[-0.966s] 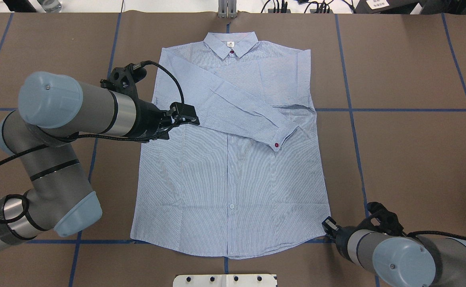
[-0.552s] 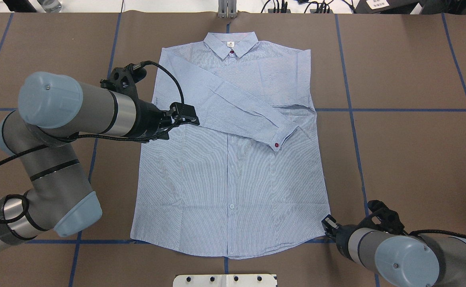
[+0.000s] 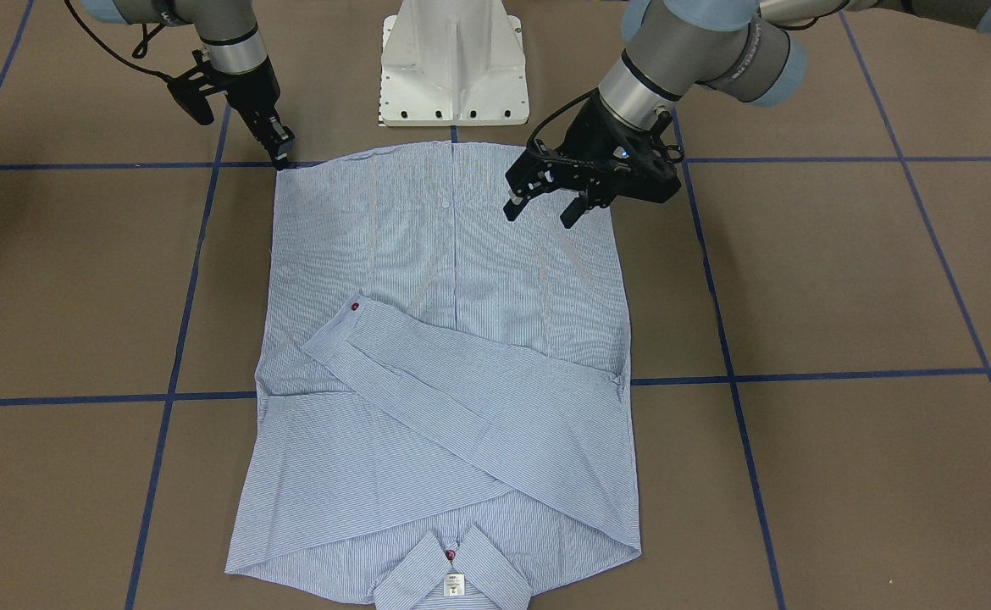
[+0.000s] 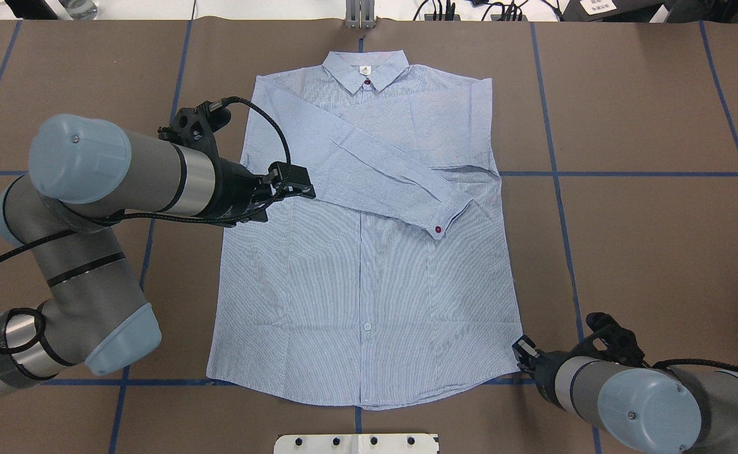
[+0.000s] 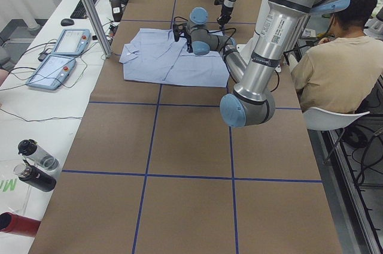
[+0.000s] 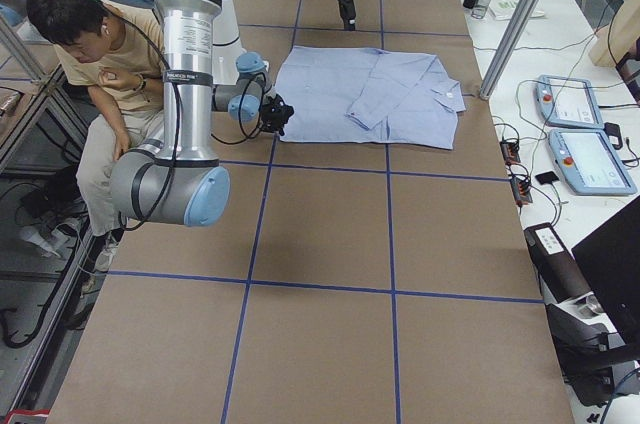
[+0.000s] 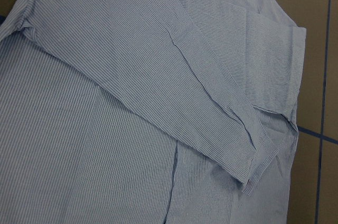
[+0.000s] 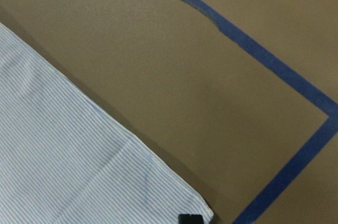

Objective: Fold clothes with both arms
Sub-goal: 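Slide the left gripper along the shirt's side edge toward the hem corner nearest it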

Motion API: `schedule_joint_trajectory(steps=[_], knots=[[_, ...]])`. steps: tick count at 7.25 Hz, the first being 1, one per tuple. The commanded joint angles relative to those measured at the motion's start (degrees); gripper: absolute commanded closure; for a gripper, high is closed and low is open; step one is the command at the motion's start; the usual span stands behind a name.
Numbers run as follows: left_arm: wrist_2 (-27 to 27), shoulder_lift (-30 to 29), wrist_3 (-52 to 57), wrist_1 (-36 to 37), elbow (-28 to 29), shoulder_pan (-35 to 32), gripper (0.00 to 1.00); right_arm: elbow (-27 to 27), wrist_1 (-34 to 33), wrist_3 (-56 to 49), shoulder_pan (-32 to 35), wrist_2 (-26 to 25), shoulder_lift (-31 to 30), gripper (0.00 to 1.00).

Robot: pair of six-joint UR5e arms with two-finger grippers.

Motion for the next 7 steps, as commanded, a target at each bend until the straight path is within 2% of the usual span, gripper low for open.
schedule_joint_trajectory(steps=[1,2,5,7], knots=[[-0.3,1.9,0.0,-0.1,0.0,0.0,0.01,0.1,-0.1,0.0,0.4,-0.3,0.4,0.49],[-0.7,2.0,0.3,-0.6,-0.1,-0.1,0.02,0.1,-0.3,-0.1,0.5,-0.7,0.3,0.41],[-0.1,2.1,0.0,-0.4,-5.9,-1.4,0.02,-0.6,-0.4,-0.3,1.0,-0.5,0.9,0.39],[-0.1,2.2,-0.3,-0.1,-7.5,-1.3,0.01,-2.7,-0.4,-0.3,0.8,-0.4,1.6,0.4]])
